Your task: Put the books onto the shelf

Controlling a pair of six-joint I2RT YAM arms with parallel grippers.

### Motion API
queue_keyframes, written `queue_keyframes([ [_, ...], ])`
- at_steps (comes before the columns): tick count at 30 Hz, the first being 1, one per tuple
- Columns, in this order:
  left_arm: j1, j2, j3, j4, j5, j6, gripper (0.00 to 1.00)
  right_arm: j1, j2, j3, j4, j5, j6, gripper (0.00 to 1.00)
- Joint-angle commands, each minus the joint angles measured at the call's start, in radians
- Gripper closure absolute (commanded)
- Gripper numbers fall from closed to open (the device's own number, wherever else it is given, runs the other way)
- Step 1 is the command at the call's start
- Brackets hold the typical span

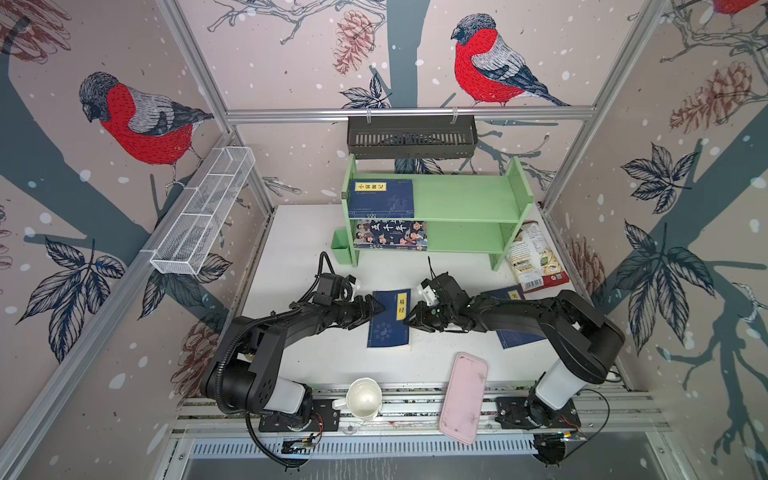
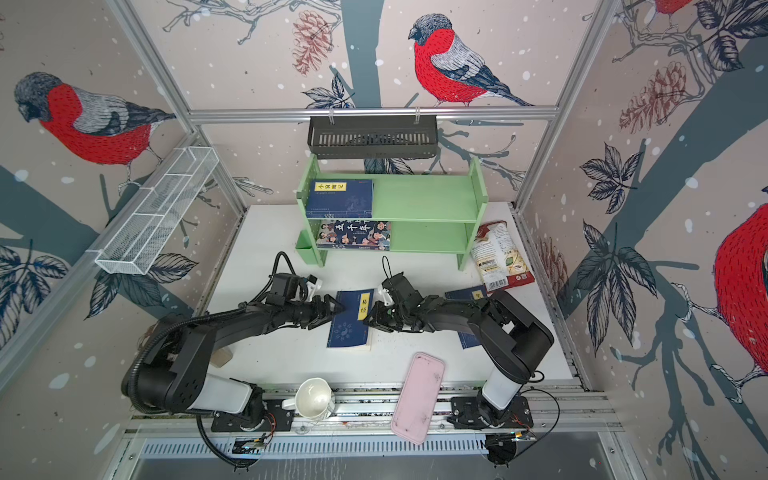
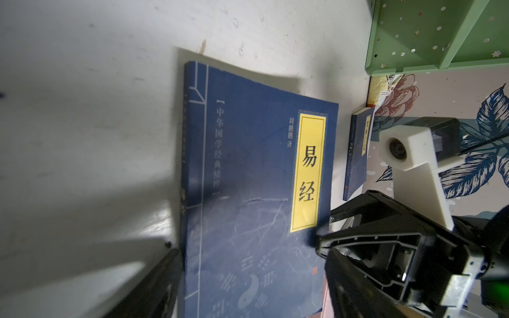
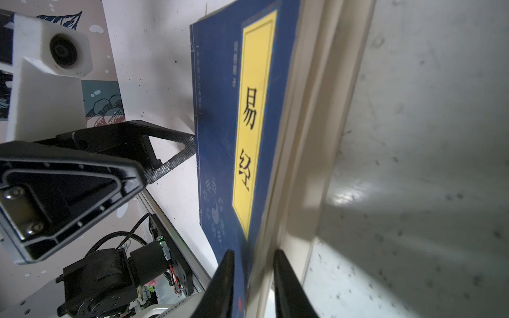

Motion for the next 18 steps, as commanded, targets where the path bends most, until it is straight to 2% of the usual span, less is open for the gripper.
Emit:
queue_keyframes([
  [1, -0.002, -0.005, -0.001, 0.007, 0.003, 0.001, 0.19, 0.003, 0.002, 0.004, 0.031, -0.007, -0.011, 0.70],
  [6, -0.002, -0.008, -0.003, 0.010, 0.004, 0.000, 0.19, 0.001, 0.024, 0.010, 0.022, 0.013, -0.008, 0.63],
  [9, -0.001, -0.011, -0.004, 0.010, 0.004, -0.002, 0.19, 0.002, 0.041, 0.014, 0.028, 0.013, -0.005, 0.62],
  [14, -0.001, -0.013, -0.006, 0.012, 0.004, -0.004, 0.19, 0.005, 0.074, 0.036, 0.017, 0.017, -0.011, 0.63],
  [18, -0.002, -0.014, -0.006, 0.013, 0.004, -0.004, 0.19, 0.008, 0.075, 0.040, 0.013, 0.021, -0.011, 0.68],
])
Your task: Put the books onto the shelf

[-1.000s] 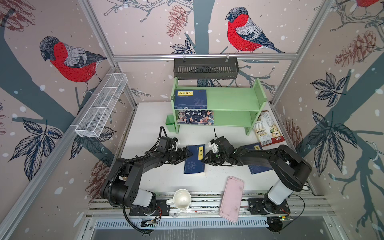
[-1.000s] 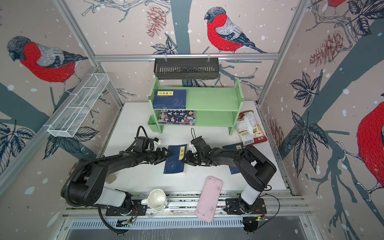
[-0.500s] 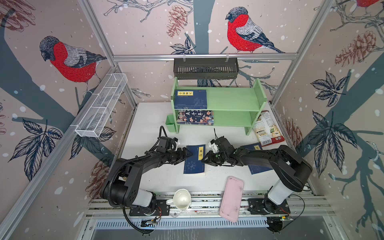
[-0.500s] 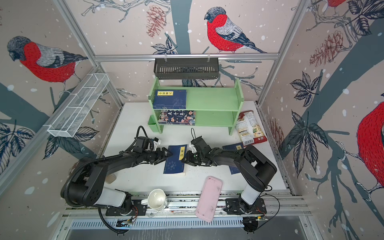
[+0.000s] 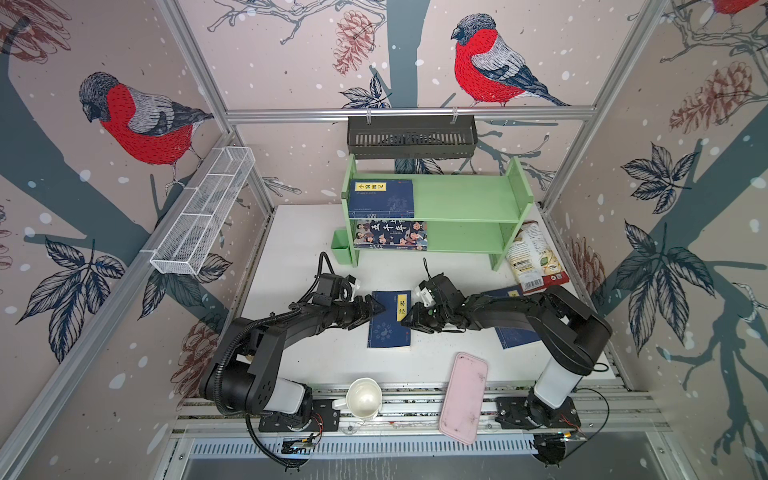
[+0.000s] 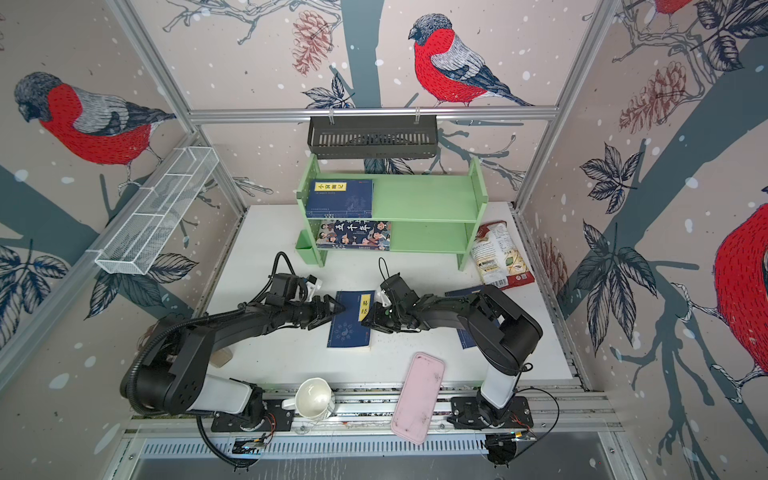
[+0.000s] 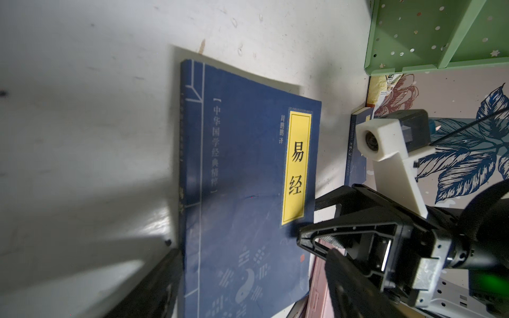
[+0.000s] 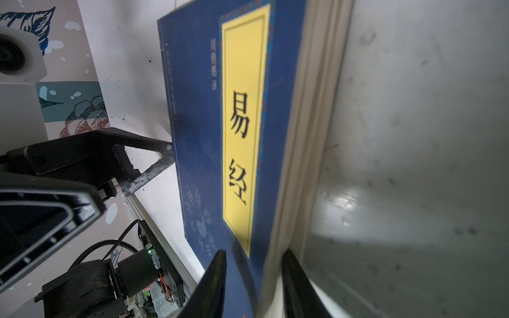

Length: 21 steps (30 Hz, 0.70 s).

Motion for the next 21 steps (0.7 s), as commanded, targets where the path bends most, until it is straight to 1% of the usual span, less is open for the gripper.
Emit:
queue_keyframes([
  [1, -0.002, -0.005, -0.001, 0.011, 0.004, -0.005, 0.19, 0.005, -0.002, 0.009, 0.016, 0.014, -0.012, 0.74],
  [3, -0.002, -0.005, -0.001, 0.011, 0.004, -0.004, 0.18, 0.005, -0.009, 0.010, 0.008, 0.020, -0.012, 0.88],
  [4, -0.002, -0.005, -0.001, 0.012, 0.004, -0.004, 0.18, 0.004, -0.013, 0.011, 0.003, 0.022, -0.014, 0.92],
  [6, -0.002, -0.007, -0.002, 0.013, 0.004, -0.004, 0.18, 0.005, -0.018, 0.012, -0.004, 0.024, -0.018, 0.93],
  [7, -0.001, -0.008, -0.001, 0.012, 0.004, -0.004, 0.18, 0.004, -0.020, 0.012, -0.007, 0.024, -0.020, 0.96],
  [13, 0.001, -0.054, 0.009, -0.014, -0.013, 0.025, 0.18, 0.000, -0.055, 0.017, -0.043, 0.018, -0.055, 0.98],
  [16, 0.013, -0.108, 0.019, -0.038, -0.014, 0.044, 0.18, -0.008, -0.100, 0.020, -0.066, -0.002, -0.086, 0.98],
  [21, 0.062, -0.222, 0.050, -0.095, 0.003, 0.099, 0.18, -0.012, -0.176, 0.042, -0.126, -0.061, -0.153, 0.99],
])
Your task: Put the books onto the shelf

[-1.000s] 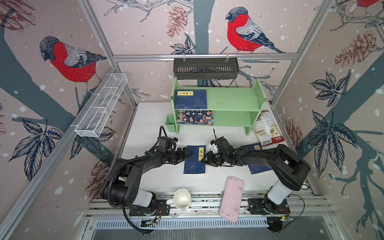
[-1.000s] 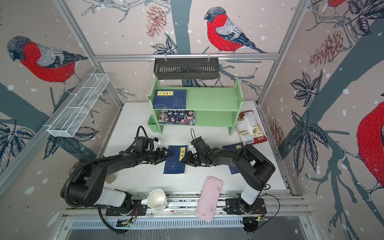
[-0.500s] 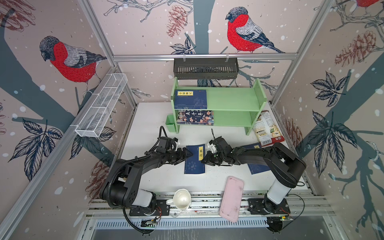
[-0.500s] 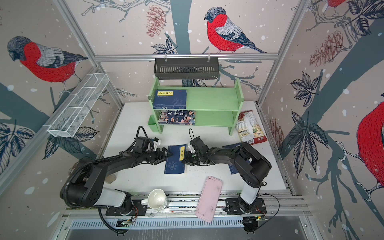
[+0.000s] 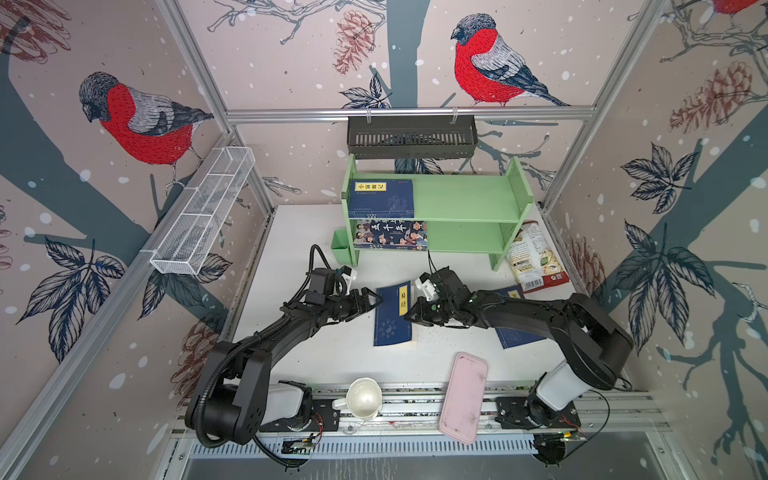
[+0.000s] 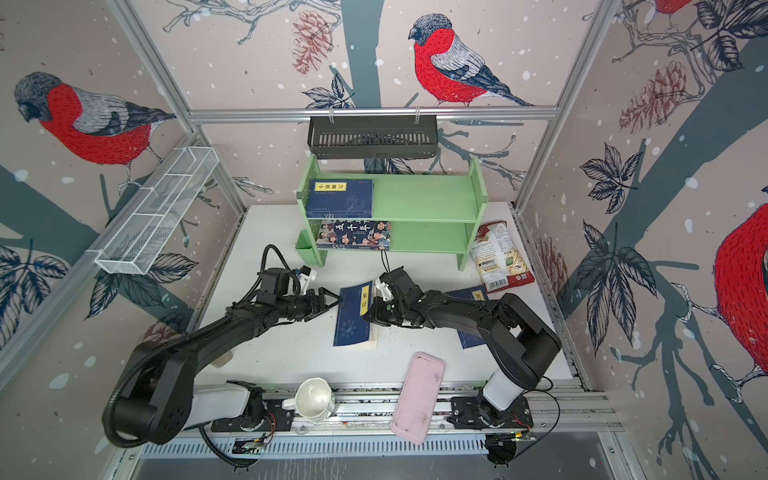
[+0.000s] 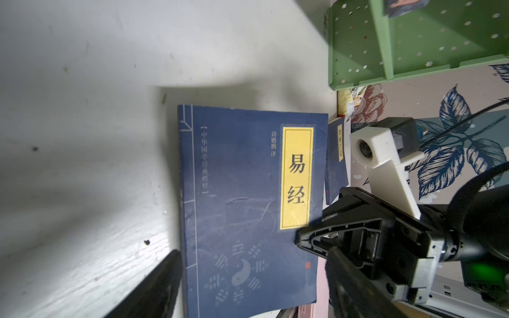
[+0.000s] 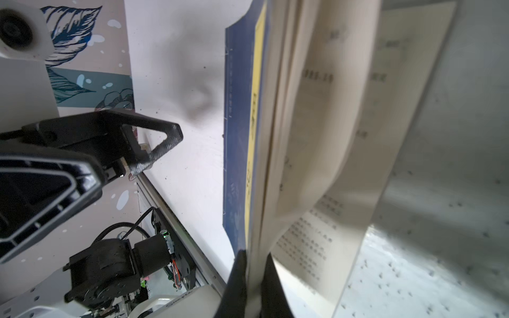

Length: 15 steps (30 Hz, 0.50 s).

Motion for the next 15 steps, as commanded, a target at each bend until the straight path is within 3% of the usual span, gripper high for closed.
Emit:
queue_keyframes([
  [1, 0.032, -0.073, 0.019, -0.049, 0.003, 0.060, 0.17, 0.001, -0.045, 0.018, -0.036, -0.061, -0.078, 0.99],
  [7, 0.088, -0.200, 0.020, -0.082, 0.034, 0.092, 0.16, -0.005, -0.129, 0.054, -0.106, -0.106, -0.142, 0.99],
  [15, 0.094, -0.219, 0.038, -0.099, 0.138, 0.071, 0.17, -0.019, -0.199, 0.131, -0.194, -0.139, -0.208, 0.99],
])
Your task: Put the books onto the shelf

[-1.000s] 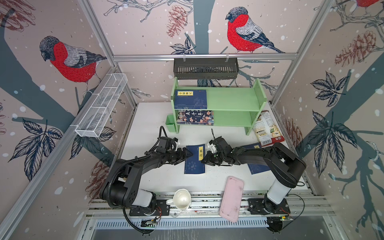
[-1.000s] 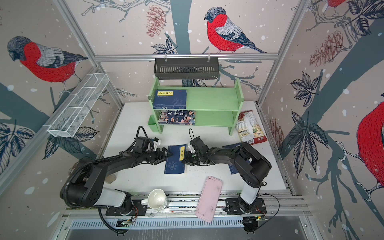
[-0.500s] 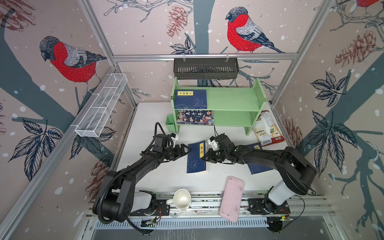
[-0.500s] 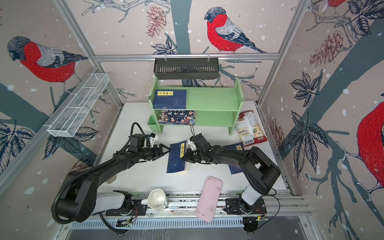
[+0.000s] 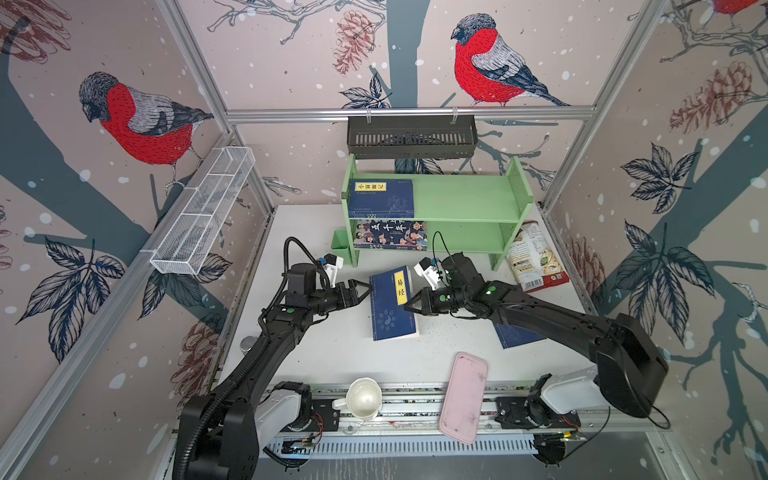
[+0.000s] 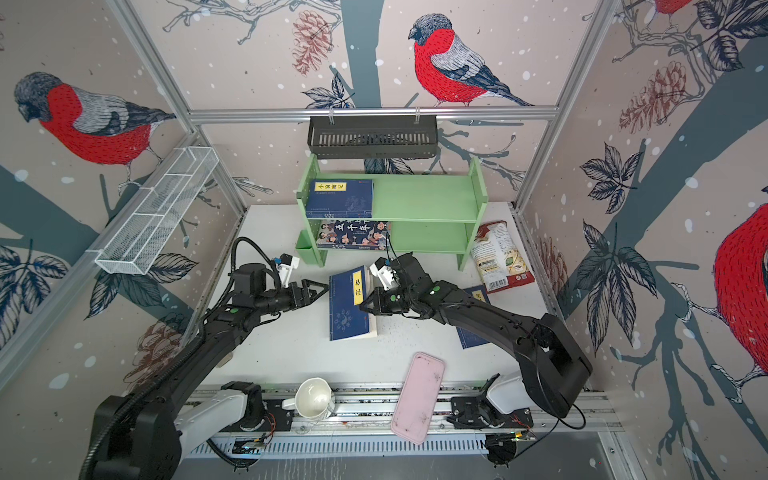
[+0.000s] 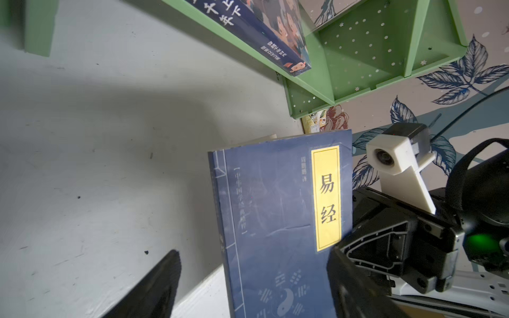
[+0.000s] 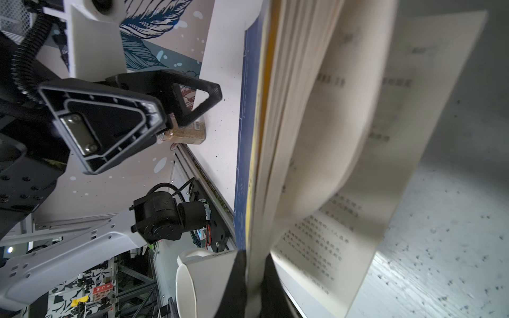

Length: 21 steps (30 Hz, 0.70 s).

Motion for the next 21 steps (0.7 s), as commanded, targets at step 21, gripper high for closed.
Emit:
queue_keyframes([
  [21, 0.002, -0.016, -0.113, 0.424, 0.319, -0.323, 0.45, -0.044, 0.013, 0.143, -0.038, -0.177, -0.102, 0.99],
])
